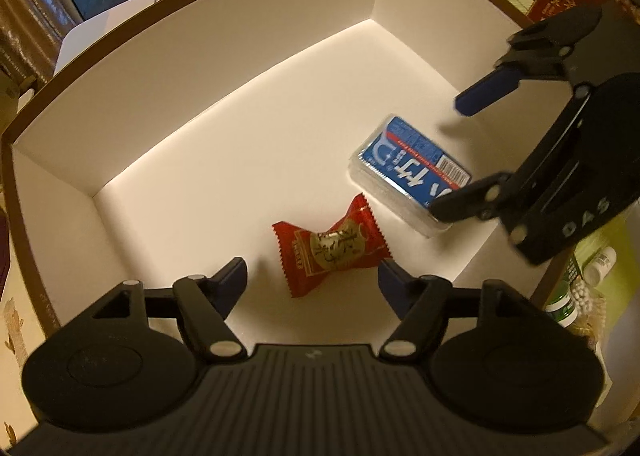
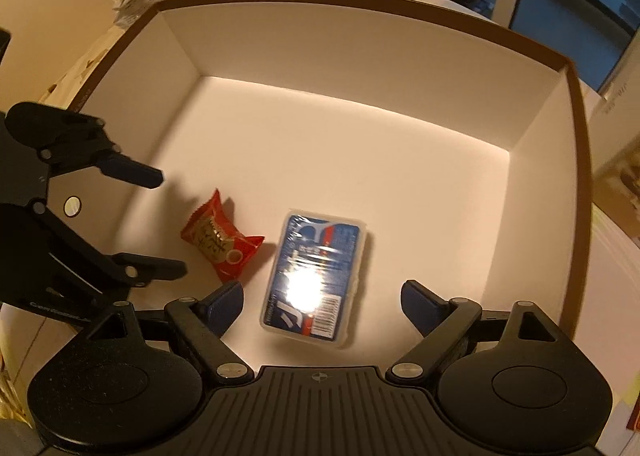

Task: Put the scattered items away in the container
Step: 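Carry both items over the box and release them inside with both grippers, then withdraw both grippers from the box back toward the remaining items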

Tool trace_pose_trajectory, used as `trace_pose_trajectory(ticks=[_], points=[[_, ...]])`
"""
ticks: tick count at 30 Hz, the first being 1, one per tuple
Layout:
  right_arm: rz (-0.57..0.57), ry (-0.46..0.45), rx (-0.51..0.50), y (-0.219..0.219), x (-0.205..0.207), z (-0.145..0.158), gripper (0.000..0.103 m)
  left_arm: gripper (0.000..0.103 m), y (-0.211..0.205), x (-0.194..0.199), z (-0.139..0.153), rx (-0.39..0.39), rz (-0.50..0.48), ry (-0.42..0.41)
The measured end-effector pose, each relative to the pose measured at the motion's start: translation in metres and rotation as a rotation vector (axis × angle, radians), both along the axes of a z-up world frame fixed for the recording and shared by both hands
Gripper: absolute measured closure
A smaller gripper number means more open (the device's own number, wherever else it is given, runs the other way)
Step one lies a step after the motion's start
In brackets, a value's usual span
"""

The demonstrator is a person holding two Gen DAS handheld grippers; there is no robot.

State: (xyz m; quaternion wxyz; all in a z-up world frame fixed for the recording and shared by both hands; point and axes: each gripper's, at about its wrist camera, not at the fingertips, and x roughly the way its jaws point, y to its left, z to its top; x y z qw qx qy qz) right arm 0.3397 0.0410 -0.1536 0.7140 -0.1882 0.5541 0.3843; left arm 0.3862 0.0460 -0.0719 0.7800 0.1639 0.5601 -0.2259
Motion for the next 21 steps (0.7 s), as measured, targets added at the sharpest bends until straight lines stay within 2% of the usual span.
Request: trace_pose_trajectory(ticks=[10, 21], points=[[-0.012, -0.006, -0.012, -0.008, -0.014, -0.002, 0.012, 0.032, 0.001, 0.002, 0.004, 0.027, 0.031, -0.007], [-0.022, -0.054, 0.011, -0.014, -0.028, 0.026, 0.012, 0.029, 0.002, -0.012, 0.032, 0.032, 0.053, -0.073]])
